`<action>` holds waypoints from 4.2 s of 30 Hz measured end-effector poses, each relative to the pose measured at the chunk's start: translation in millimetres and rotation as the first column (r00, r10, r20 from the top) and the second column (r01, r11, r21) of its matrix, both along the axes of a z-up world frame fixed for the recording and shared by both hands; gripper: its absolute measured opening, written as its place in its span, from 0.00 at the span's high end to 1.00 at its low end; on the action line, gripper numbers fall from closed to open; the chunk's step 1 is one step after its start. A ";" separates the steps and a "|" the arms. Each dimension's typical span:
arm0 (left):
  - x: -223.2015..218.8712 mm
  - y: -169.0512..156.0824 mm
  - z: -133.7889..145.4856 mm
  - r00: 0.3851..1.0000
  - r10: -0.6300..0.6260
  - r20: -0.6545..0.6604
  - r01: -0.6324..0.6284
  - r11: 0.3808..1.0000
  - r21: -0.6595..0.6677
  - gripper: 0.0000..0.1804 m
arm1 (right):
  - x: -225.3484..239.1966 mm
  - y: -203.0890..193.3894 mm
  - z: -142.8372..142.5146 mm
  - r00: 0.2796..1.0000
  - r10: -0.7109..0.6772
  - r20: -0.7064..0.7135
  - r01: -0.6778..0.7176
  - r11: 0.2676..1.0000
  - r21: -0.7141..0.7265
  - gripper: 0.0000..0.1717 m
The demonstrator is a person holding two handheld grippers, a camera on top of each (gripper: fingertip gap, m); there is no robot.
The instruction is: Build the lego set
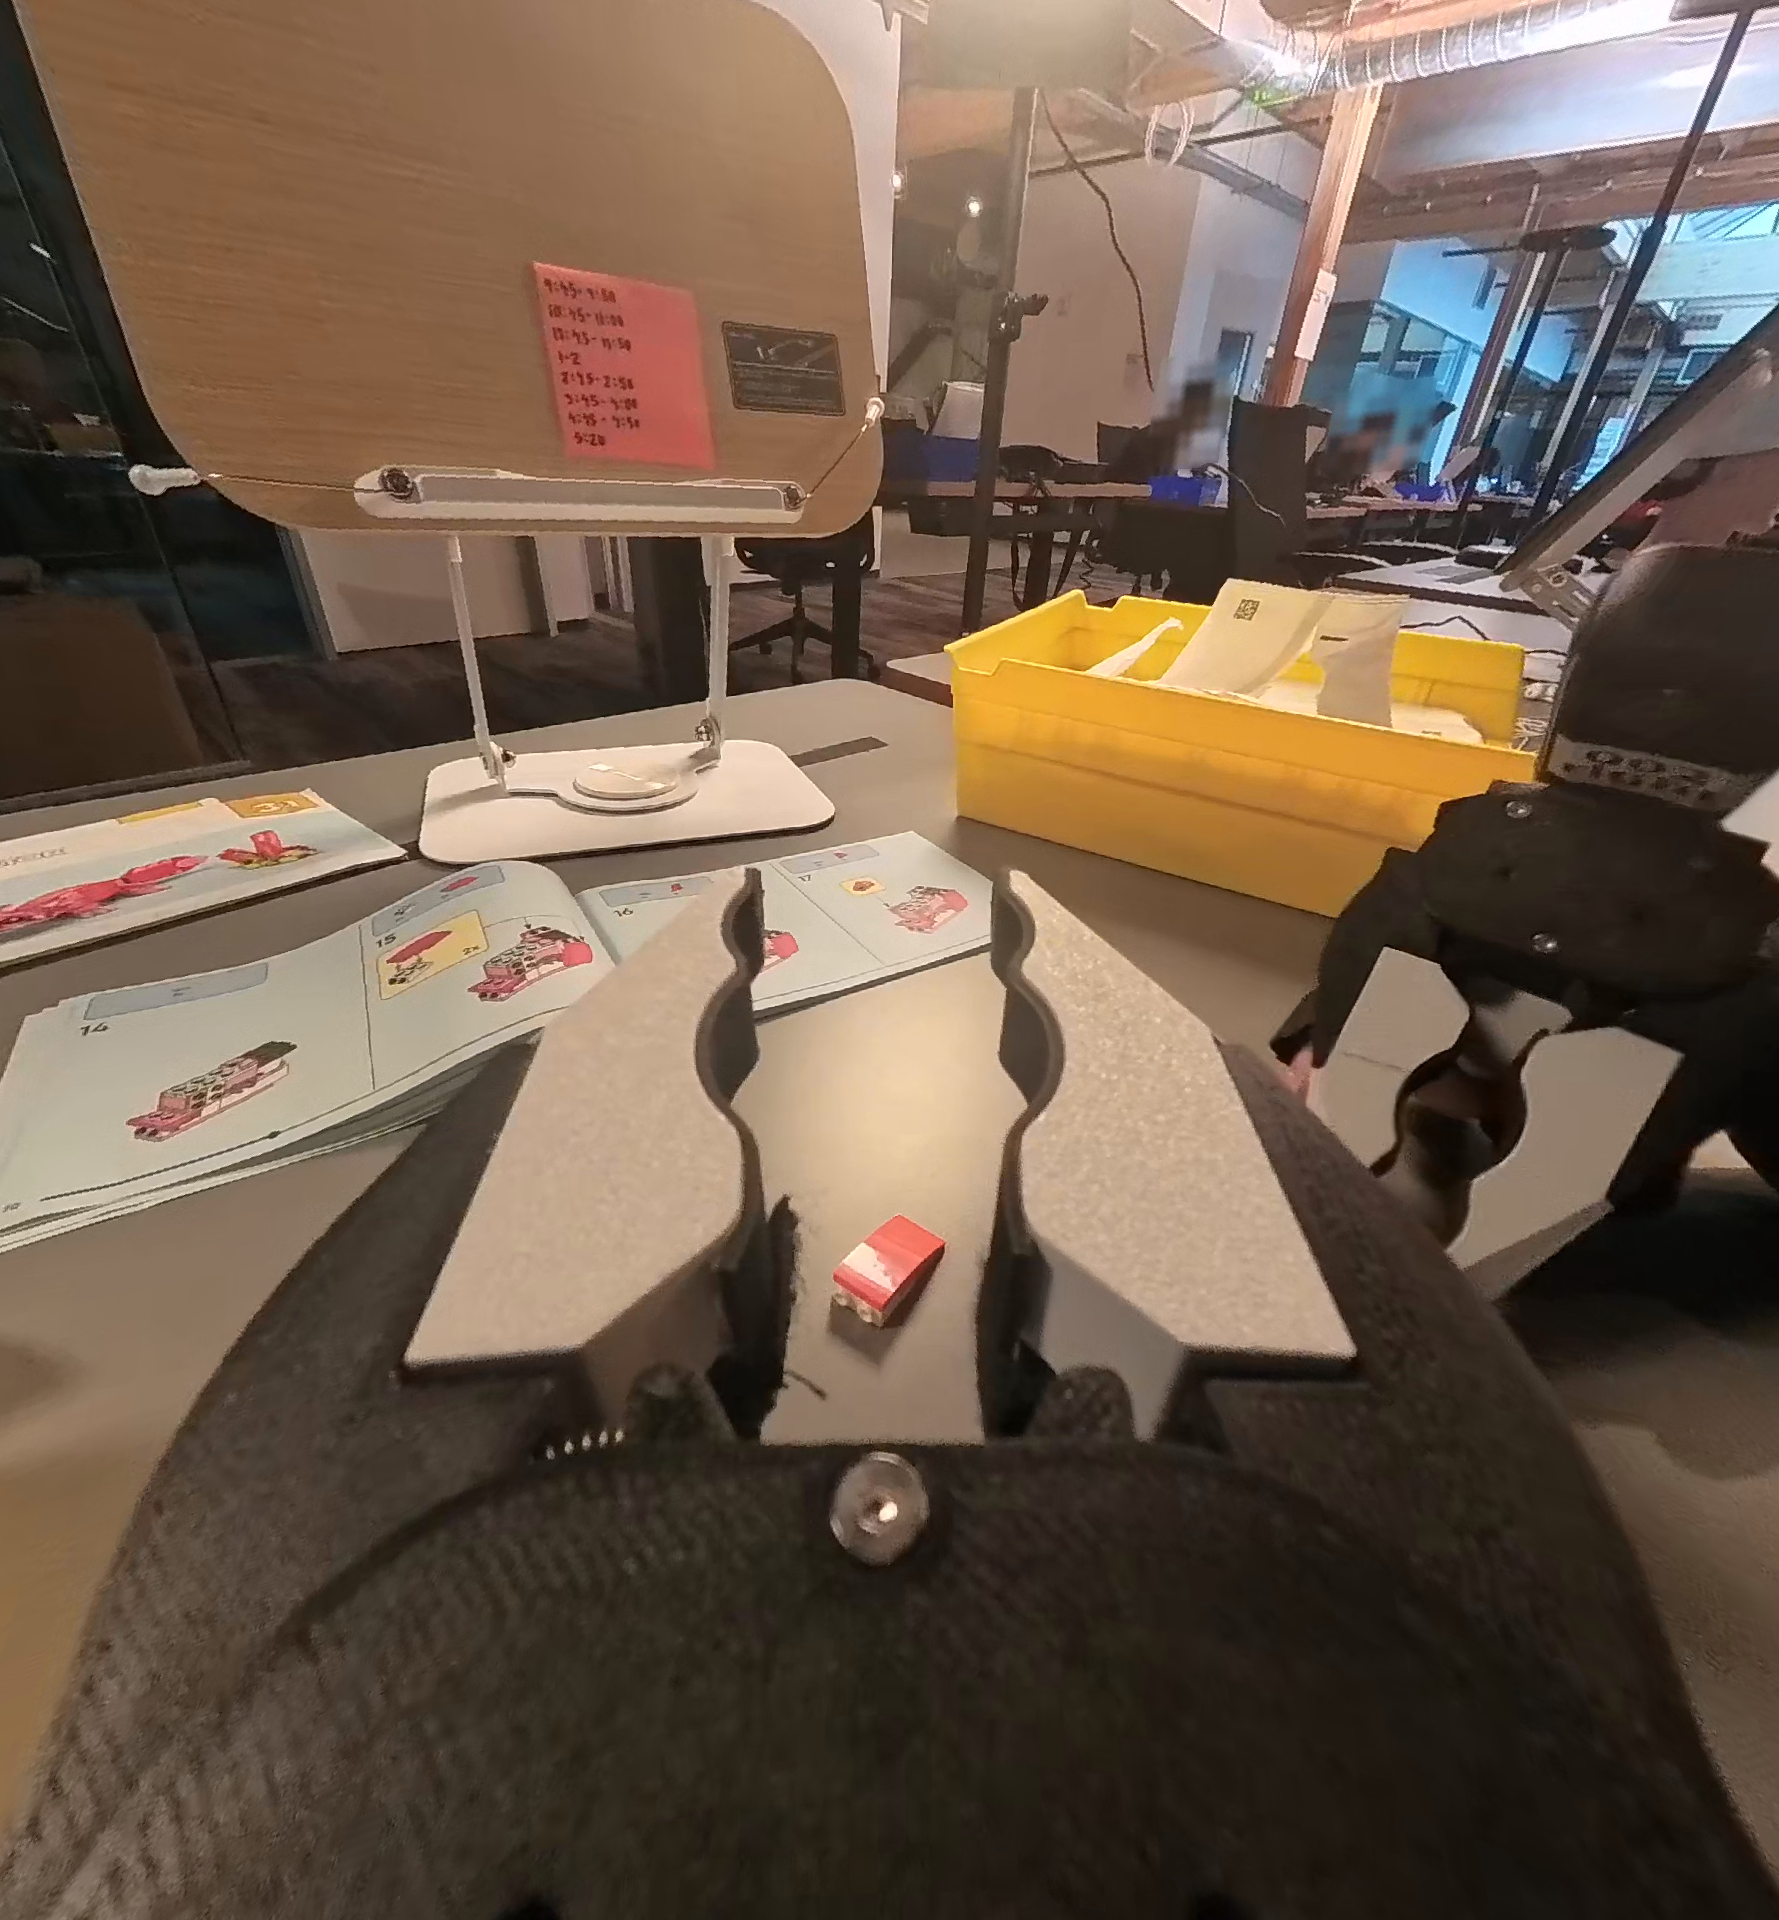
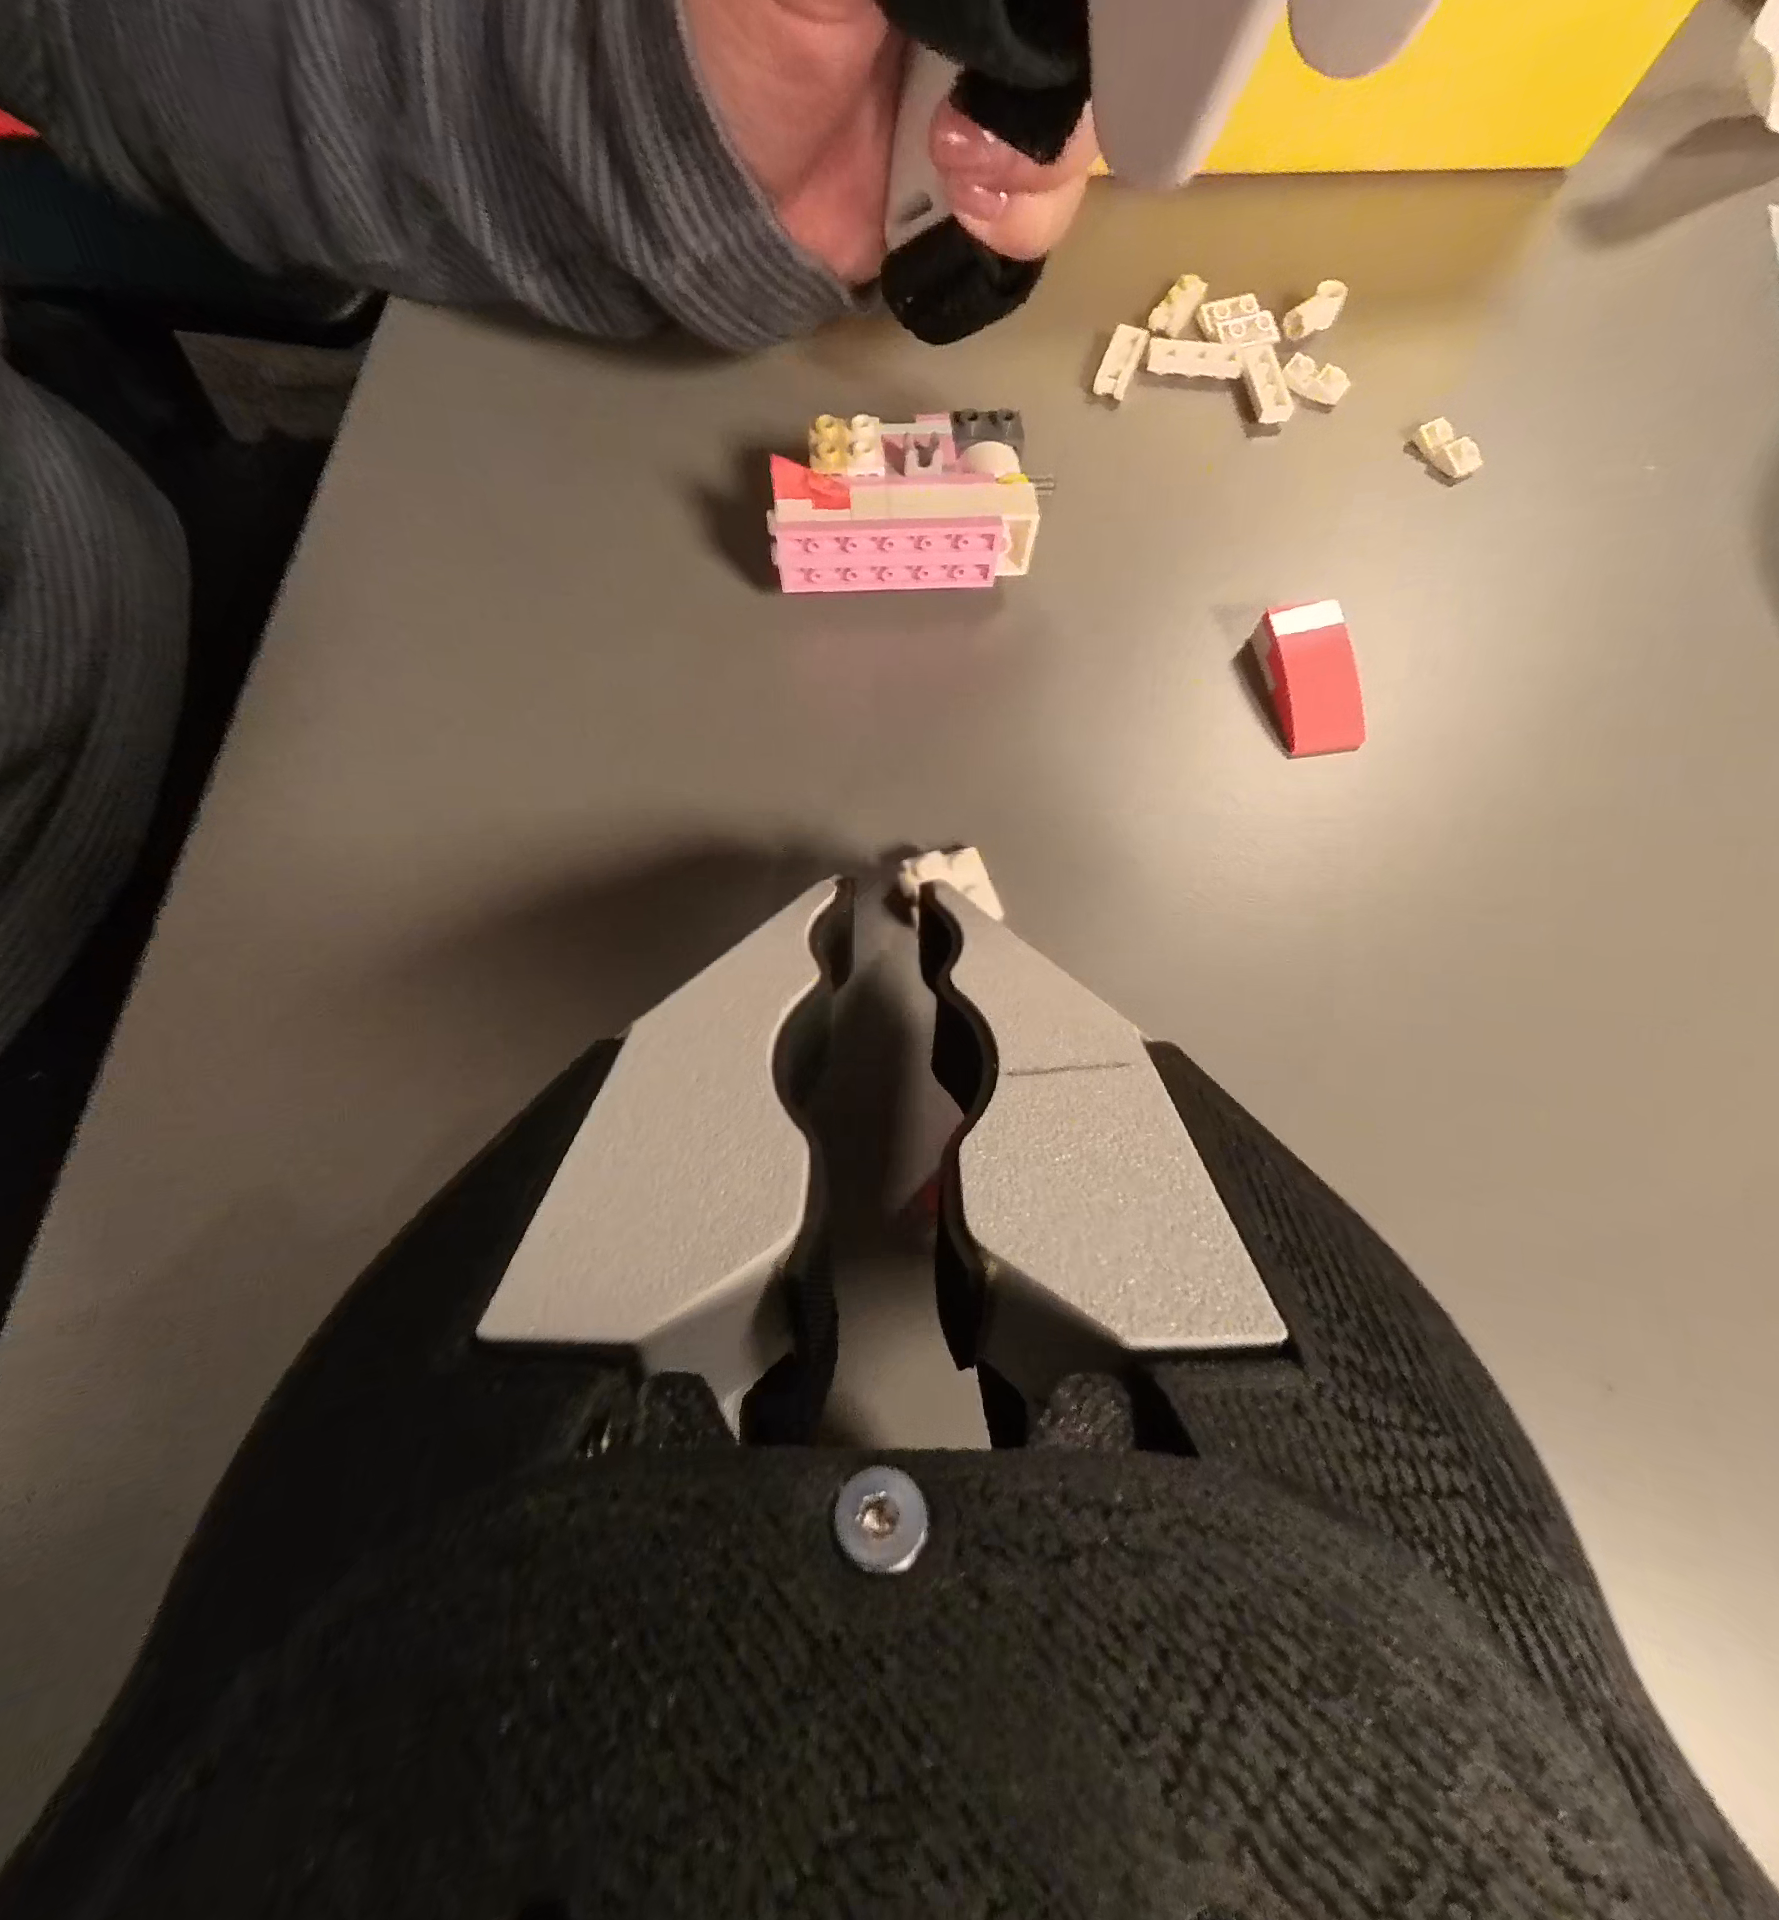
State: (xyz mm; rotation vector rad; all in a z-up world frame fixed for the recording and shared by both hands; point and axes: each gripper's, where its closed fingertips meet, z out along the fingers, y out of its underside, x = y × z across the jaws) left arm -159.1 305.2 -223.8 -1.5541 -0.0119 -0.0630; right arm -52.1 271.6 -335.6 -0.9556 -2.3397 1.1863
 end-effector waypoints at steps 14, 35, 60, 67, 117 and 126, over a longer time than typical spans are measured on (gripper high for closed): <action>4.5 1.8 -2.7 1.000 -0.016 -0.017 0.016 1.000 -0.014 0.76 | 3.3 0.7 -8.5 1.000 -0.002 0.018 0.000 0.992 0.126 0.88; 8.1 2.3 -2.7 0.999 -0.029 -0.027 0.028 0.999 -0.017 0.77 | 3.4 -13.8 3.0 0.999 0.036 -0.025 -0.033 0.994 0.107 0.87; 11.5 1.7 -0.1 0.999 -0.043 -0.024 0.043 0.999 -0.011 0.77 | -0.4 -5.2 -8.4 0.999 -0.027 0.029 0.022 0.989 0.148 0.86; 13.7 1.4 0.9 0.998 -0.053 -0.023 0.053 0.999 -0.009 0.77 | 2.4 -13.4 0.7 1.000 0.002 0.018 -0.004 0.996 0.090 0.86; 115.5 -19.2 -61.2 0.767 -0.635 -0.091 0.554 0.728 -0.405 0.92 | 0.7 11.3 53.1 0.956 -0.035 -0.292 0.032 0.999 -0.014 0.92; 92.2 -6.9 -61.1 0.850 -0.522 -0.073 0.453 0.795 -0.402 0.92 | -8.8 30.9 56.1 0.949 -0.178 -0.260 0.150 0.981 -0.124 0.85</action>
